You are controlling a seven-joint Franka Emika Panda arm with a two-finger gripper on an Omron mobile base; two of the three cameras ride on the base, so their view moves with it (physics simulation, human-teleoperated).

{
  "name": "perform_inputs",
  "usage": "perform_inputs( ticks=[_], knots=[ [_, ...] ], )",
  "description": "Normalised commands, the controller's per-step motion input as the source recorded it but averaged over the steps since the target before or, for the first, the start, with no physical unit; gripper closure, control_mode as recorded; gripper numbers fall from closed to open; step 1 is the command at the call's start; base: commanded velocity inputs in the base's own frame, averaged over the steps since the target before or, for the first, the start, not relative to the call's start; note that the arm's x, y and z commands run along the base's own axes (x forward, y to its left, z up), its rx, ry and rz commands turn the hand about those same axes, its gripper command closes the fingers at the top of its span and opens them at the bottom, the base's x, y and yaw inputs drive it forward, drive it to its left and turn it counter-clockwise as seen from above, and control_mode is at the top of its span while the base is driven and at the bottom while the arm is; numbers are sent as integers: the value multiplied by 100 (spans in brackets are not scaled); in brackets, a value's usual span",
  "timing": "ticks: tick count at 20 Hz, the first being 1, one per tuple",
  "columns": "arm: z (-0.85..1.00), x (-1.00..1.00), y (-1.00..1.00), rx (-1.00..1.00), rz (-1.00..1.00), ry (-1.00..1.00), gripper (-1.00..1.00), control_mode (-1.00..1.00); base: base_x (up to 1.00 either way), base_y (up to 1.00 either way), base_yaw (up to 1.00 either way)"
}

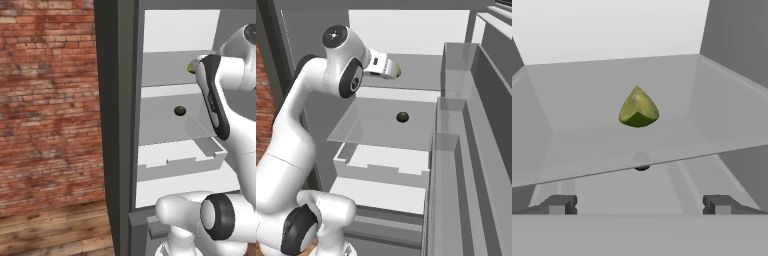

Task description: Take the lemon wedge from the fridge and place it on the plate with fish on the dining counter.

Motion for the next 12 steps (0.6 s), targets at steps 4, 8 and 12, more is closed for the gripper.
perform_inputs(
  ticks=[4,8,12],
  knots=[
    [0,55,-26,2,0,0,-100,-100,0,0,0],
    [0,47,-20,1,0,0,-100,-100,0,0,0],
    [-3,23,-15,2,1,0,-100,-100,0,0,0]
  ],
)
